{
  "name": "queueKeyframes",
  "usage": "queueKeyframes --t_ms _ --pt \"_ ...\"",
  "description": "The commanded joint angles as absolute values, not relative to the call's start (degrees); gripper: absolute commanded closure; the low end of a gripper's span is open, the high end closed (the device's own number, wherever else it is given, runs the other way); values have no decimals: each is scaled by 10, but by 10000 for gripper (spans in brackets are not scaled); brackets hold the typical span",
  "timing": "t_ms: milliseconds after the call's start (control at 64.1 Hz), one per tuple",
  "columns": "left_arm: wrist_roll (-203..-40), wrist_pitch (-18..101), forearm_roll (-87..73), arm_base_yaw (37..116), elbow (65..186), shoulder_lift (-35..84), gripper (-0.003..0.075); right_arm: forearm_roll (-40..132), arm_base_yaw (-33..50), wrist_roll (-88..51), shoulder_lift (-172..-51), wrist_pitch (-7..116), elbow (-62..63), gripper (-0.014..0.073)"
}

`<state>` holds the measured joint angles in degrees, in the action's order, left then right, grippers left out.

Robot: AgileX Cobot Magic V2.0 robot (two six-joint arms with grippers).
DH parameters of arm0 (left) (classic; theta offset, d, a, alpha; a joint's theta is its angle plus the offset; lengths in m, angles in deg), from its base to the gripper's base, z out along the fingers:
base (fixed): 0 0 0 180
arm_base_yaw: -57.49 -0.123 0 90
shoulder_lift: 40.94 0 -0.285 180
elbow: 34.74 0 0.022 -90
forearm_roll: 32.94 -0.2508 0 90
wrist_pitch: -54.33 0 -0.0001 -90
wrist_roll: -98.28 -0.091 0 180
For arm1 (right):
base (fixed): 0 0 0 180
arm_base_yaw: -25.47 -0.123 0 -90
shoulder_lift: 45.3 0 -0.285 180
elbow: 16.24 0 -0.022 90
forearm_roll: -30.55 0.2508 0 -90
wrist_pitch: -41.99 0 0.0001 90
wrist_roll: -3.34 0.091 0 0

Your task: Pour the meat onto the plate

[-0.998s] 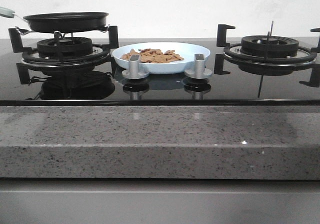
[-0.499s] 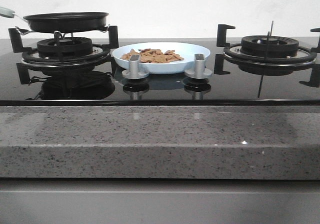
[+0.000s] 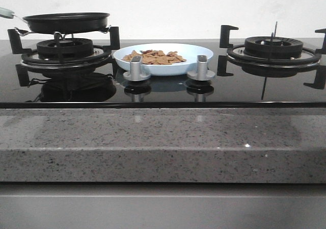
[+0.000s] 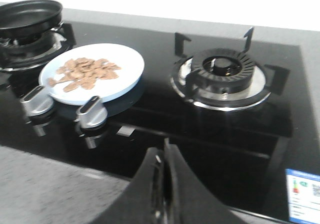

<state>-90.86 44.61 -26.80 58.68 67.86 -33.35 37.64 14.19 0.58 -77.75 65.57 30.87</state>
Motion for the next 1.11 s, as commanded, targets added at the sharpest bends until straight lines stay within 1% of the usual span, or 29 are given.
queueKeyframes --t_ms 0,94,218,343,546,718,1092 --pt "-904 499 -263 586 676 -343 741 358 163 15 -759 562 332 654" --pt "-904 499 -263 586 676 -343 741 358 195 20 -713 536 382 654" --pt "-904 499 -263 586 676 -343 741 358 233 20 -642 536 464 654" --pt "-904 499 -263 586 676 -343 741 358 239 20 -582 536 537 654" --pt "-904 499 -263 586 676 -343 741 358 239 20 -517 533 588 654" --pt "-904 499 -263 586 676 -343 741 358 239 20 -516 497 623 654" --pt "-904 499 -263 586 676 -343 741 359 239 20 -515 502 622 654"
